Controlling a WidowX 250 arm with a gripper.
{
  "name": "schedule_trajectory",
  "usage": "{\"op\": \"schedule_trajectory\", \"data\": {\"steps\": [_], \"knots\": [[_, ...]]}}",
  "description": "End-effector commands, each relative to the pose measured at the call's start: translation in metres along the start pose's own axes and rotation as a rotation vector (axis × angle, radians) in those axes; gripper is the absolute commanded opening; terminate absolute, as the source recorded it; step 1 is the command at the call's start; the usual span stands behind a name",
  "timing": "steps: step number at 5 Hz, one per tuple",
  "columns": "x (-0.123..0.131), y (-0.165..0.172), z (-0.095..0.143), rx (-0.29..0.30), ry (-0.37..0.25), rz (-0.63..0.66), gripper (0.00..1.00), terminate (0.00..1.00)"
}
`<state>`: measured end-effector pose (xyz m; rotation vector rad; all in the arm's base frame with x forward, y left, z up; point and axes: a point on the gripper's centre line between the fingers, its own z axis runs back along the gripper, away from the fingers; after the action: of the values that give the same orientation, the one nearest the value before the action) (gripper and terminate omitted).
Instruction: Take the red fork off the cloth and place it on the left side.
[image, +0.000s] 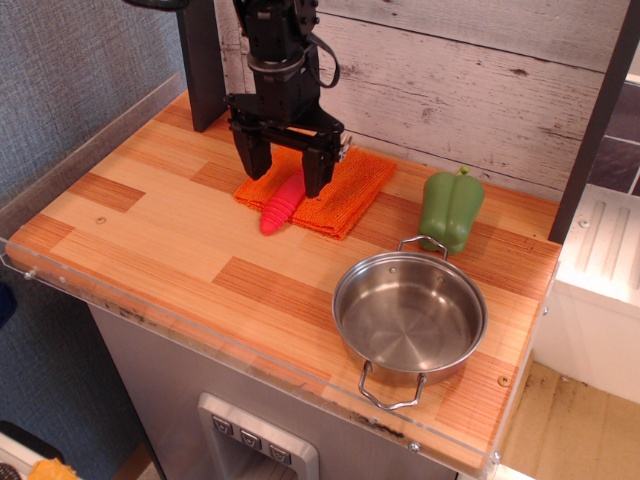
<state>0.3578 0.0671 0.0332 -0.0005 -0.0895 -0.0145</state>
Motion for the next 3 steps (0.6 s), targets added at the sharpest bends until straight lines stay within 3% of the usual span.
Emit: {"op": "schedule_trajectory", "data": {"steps": [1, 3], "knots": [[0.0059, 0.0114, 0.0082, 0.017, -0.023, 0.006, 1.00, 0.00], [0.0048, 0.0075, 0.0041, 0.018, -0.013, -0.010, 1.00, 0.00]]}}
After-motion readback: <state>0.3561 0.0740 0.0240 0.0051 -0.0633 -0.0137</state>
